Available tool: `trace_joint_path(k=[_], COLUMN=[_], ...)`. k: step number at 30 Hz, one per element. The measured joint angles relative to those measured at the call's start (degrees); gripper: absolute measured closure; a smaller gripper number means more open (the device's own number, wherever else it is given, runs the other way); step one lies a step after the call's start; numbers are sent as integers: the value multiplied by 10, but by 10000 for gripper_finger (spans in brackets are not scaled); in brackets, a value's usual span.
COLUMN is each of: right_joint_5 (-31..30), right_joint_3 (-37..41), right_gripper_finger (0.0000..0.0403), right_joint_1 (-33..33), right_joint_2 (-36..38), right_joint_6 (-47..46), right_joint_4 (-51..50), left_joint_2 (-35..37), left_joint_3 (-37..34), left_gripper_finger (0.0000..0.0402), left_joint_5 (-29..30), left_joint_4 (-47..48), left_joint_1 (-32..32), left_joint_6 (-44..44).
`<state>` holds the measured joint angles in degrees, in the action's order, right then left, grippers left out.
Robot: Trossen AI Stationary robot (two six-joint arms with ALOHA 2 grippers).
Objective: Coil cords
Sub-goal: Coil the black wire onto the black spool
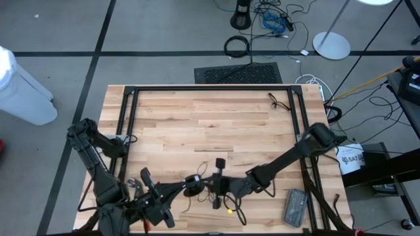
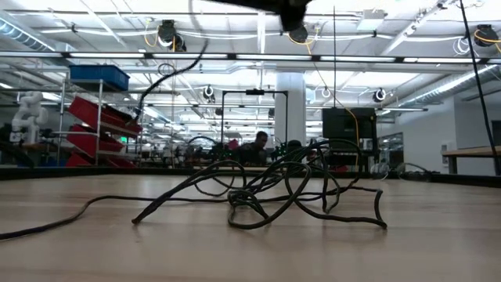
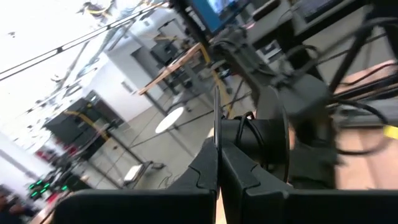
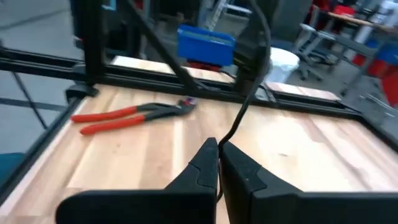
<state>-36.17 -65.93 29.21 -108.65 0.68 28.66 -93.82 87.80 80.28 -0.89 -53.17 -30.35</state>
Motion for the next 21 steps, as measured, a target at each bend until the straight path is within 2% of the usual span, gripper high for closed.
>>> trace_joint_path(k=[5, 9, 21], right_joint_5=[-72, -120, -150], right_joint_3=[0, 0, 0], right_gripper_finger=[402, 402, 403], right_joint_1=[17, 35, 91], right_joint_2=[59, 101, 182], right_joint_6=[-21, -3, 26], right_joint_4=[-109, -145, -158], left_joint_2=[0, 0, 0], left_joint_3=[0, 0, 0], left_gripper_finger=[400, 400, 400], left_joint_5=[-35, -38, -73], left_joint_4=[-1, 4, 55], left_joint_1=[-2, -2, 0], left_joint_6=[0, 0, 1])
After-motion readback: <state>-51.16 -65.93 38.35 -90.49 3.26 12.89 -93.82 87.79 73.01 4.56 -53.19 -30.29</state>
